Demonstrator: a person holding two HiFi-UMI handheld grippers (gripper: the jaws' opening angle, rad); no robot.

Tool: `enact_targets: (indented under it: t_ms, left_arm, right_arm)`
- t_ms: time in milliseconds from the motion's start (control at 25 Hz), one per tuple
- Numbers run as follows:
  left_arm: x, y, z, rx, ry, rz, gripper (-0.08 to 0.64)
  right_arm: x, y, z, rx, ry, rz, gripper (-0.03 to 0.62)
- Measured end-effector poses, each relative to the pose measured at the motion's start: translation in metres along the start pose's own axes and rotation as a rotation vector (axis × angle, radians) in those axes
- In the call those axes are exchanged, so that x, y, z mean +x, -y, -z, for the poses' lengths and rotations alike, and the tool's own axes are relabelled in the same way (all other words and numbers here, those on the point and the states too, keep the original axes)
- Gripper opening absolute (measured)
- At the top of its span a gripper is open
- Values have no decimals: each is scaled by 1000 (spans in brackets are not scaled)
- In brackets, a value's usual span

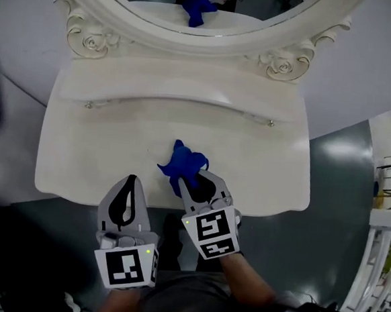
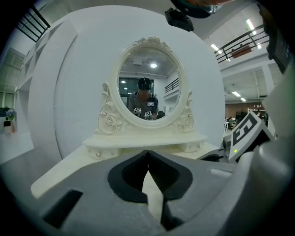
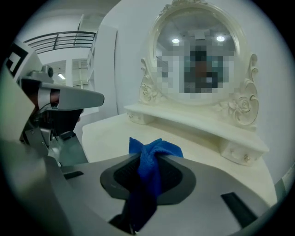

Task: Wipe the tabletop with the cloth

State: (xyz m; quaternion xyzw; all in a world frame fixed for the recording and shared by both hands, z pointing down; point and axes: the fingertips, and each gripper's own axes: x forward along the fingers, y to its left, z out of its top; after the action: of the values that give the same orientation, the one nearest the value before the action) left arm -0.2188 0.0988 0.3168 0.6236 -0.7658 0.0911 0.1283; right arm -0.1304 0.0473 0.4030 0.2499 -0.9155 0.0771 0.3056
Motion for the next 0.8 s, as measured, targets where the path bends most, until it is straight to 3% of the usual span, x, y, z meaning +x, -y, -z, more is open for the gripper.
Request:
enact_targets:
  t_ms: [280, 480, 800]
  left_arm:
    - [10, -2, 35, -11, -55, -7, 15]
    - [18, 15, 52, -3, -76, 6, 15]
    - [25, 55, 51, 19, -89, 46, 15]
  right_arm:
    - [32, -15, 46, 12, -61, -44, 87]
    - [37, -6, 62, 26, -49, -51, 87]
    - [16, 17, 80, 60, -52, -33, 87]
